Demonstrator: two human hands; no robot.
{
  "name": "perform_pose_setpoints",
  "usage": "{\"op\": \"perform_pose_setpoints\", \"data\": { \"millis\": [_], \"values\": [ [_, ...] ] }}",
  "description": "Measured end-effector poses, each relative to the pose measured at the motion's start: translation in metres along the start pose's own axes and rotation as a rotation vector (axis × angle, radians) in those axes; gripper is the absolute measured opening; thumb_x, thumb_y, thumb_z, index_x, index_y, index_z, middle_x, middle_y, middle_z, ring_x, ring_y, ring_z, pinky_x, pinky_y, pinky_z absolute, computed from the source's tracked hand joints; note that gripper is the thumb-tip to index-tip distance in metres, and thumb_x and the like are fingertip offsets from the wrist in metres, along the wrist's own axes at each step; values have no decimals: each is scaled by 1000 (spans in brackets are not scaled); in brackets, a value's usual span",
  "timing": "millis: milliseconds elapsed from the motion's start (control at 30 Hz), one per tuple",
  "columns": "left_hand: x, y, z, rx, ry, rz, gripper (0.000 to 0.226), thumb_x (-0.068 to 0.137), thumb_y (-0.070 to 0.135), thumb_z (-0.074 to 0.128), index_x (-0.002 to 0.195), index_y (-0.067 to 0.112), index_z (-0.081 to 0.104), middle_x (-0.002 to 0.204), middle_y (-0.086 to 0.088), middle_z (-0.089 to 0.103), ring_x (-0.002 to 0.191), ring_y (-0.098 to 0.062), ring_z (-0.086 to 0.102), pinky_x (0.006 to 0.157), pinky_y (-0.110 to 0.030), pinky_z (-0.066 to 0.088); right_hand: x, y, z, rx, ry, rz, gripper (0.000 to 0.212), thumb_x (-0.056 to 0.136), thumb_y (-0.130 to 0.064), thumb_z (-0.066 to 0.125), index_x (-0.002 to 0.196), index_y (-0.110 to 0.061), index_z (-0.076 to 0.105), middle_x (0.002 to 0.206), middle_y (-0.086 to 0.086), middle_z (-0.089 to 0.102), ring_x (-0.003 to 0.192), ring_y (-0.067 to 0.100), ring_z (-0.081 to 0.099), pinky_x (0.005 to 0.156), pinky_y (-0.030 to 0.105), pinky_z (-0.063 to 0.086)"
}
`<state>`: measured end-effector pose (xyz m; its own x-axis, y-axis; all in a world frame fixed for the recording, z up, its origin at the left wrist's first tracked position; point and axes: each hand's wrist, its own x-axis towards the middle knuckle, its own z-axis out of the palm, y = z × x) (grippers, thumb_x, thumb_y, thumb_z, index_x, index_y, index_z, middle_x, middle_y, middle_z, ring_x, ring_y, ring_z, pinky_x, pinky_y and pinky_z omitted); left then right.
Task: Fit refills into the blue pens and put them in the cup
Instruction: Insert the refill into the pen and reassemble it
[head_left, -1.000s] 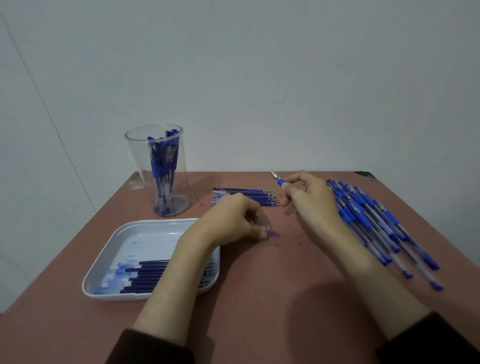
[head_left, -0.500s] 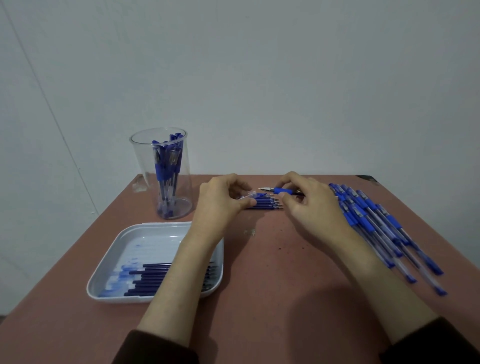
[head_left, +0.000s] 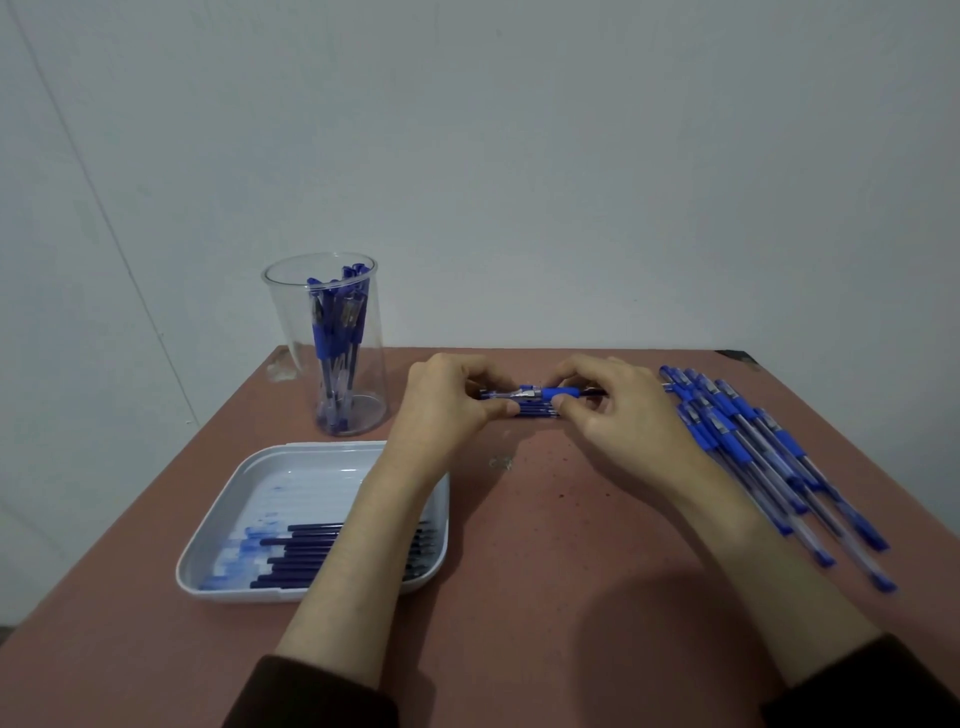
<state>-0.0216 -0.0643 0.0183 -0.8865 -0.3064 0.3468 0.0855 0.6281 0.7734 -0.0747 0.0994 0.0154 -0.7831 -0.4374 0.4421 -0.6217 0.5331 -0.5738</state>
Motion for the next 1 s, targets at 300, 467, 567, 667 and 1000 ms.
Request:
{"op": "perform_pose_setpoints", "data": {
  "millis": [300, 467, 567, 667, 1000],
  "values": [
    [1, -4, 0, -2, -34, -1, 16, 72, 17, 81, 75, 27, 69, 79, -2, 71, 74, -13, 65, 67, -19, 51, 2, 3, -2, 54, -6, -14, 20, 85, -13, 66, 86, -32, 69, 87, -15, 65, 91, 8, 57, 83, 32, 48],
    [1, -4, 1, -33, -74, 6, 13, 71, 16, 82, 79, 21, 72, 72, 1, 69, 67, -10, 62, 67, -22, 52, 2, 3, -2, -16, -6, -56, 21, 83, -11, 66, 87, -32, 69, 82, -17, 62, 88, 6, 54, 80, 31, 46],
    [-1, -2, 4, -39, -80, 36, 12, 72, 15, 81, 79, 19, 73, 70, 4, 68, 65, -9, 61, 69, -24, 53, 1, 2, 1, -12, -24, -72, 25, 83, -13, 68, 83, -38, 66, 84, -17, 62, 88, 2, 53, 76, 25, 43],
    [-1, -1, 4, -47, -73, 48, 11, 72, 16, 81, 80, 17, 74, 72, 3, 70, 69, -11, 64, 67, -21, 52, 0, 0, -1, 97, -29, -1, 26, 82, -13, 70, 80, -38, 67, 88, -12, 64, 85, 0, 57, 72, 15, 43],
    [0, 6, 7, -46, -50, 100, 9, 71, 14, 81, 79, 15, 76, 69, 2, 71, 67, -10, 63, 63, -26, 50, 3, -7, -10, 313, -68, 58, 30, 79, 3, 70, 74, -26, 70, 74, -15, 67, 65, -12, 59, 60, 4, 42]
  ]
}}
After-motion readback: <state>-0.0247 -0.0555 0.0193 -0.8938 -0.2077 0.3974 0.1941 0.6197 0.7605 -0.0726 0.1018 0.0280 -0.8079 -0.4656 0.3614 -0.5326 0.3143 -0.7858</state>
